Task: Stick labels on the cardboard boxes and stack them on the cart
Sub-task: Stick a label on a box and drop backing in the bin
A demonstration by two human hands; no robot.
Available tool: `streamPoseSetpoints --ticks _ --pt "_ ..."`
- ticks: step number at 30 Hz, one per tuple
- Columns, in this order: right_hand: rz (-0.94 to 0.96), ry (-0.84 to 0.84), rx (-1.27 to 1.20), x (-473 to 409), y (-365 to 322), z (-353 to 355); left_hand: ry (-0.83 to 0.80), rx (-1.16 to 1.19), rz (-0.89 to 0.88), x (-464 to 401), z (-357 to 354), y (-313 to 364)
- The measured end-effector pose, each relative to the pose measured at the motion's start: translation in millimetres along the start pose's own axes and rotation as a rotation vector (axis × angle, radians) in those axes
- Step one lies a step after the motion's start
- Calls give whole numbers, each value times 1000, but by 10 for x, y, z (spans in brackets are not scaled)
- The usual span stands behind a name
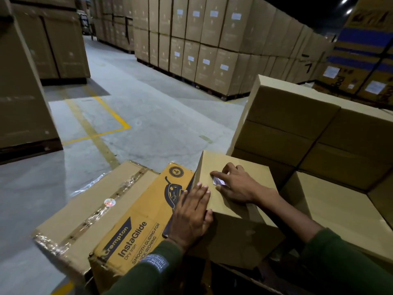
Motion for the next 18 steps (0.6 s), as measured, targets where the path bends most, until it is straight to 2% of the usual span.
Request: streamPoseSetpoints --ticks 7,13,18 --pt "-38 -79 -251 -114 129 167 -43 -1 17 -14 14 1" --pt "-69 -56 -191 -155 246 263 -81 -10 35 -23 8 -2" --pt "-107 -116 -235 -257 303 247 -88 -14 54 -17 -2 -7"
Point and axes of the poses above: each hand's wrist, its own x-axis away from the middle knuckle, its own z-axis out of the back of the hand, y = z × x, the point moved 5 cm from there along -x, towards the middle knuckle, and after that the axes turned 4 degrees about y, right-handed, at the moved point
